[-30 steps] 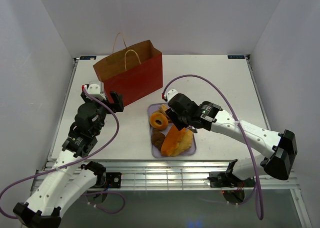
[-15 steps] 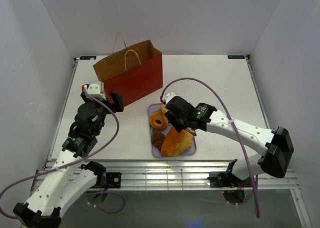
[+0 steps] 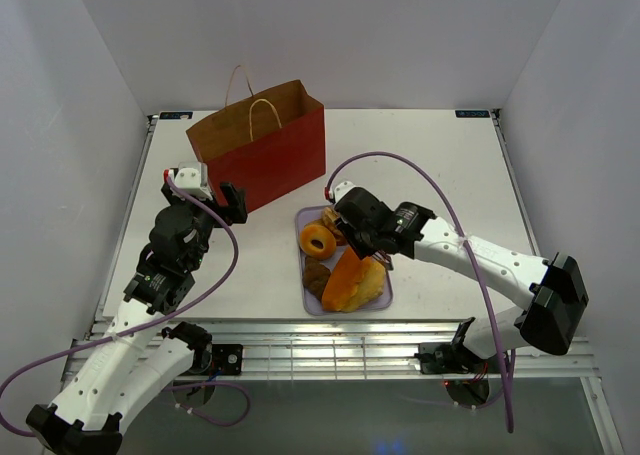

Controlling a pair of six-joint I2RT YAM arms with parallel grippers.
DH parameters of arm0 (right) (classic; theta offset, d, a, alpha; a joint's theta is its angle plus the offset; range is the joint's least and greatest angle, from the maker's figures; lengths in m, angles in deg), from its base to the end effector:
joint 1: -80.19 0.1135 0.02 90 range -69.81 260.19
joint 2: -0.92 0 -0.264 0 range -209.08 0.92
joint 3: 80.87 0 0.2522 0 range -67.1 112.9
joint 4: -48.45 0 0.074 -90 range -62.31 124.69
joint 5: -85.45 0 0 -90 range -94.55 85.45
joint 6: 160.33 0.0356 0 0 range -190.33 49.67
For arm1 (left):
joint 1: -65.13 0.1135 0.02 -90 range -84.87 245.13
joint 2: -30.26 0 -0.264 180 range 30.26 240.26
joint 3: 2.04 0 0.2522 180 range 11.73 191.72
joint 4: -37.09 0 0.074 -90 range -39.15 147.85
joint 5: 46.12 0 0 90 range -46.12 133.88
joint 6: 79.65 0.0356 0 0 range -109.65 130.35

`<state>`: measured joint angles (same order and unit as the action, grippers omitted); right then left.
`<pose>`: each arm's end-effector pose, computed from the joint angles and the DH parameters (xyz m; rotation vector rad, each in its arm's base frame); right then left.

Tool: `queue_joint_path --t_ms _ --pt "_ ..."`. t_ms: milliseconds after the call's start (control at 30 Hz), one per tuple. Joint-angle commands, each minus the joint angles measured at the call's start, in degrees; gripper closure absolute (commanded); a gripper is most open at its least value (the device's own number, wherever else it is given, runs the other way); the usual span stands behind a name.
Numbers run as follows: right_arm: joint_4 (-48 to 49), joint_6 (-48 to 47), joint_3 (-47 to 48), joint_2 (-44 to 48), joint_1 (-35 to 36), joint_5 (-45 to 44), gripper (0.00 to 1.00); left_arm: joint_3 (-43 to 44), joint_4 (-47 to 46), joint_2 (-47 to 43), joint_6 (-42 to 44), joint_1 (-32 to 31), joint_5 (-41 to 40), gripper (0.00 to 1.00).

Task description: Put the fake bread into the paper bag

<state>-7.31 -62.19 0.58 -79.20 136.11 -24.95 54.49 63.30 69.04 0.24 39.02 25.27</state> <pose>0.1724 0.2327 0.2921 -0.8574 2.2826 0.0428 0.1495 -0.0606 0.3399 -0.0012 1.7144 -0.1906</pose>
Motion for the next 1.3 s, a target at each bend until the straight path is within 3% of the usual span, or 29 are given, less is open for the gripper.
queue_joint_path --t_ms 0,300,933,1267 --pt "1.4 0.4 0.0 0.2 -0.5 0.5 0.63 0.3 0.4 -0.6 0.4 -0.3 0.4 0.02" --pt "1.2 0.1 3.0 0.5 -0.6 0.9 0.76 0.4 0.4 -0.8 0.5 -0.3 0.0 0.02" --pt "1.3 1.0 8.5 2.7 -0.7 0.9 0.81 0.0 0.2 -1.8 0.4 -0.3 -1.9 0.02" --pt "0.3 0.3 16.5 3.8 -1.6 0.3 0.82 -0.1 -0.1 -2.7 0.0 -0.3 -3.8 0.02"
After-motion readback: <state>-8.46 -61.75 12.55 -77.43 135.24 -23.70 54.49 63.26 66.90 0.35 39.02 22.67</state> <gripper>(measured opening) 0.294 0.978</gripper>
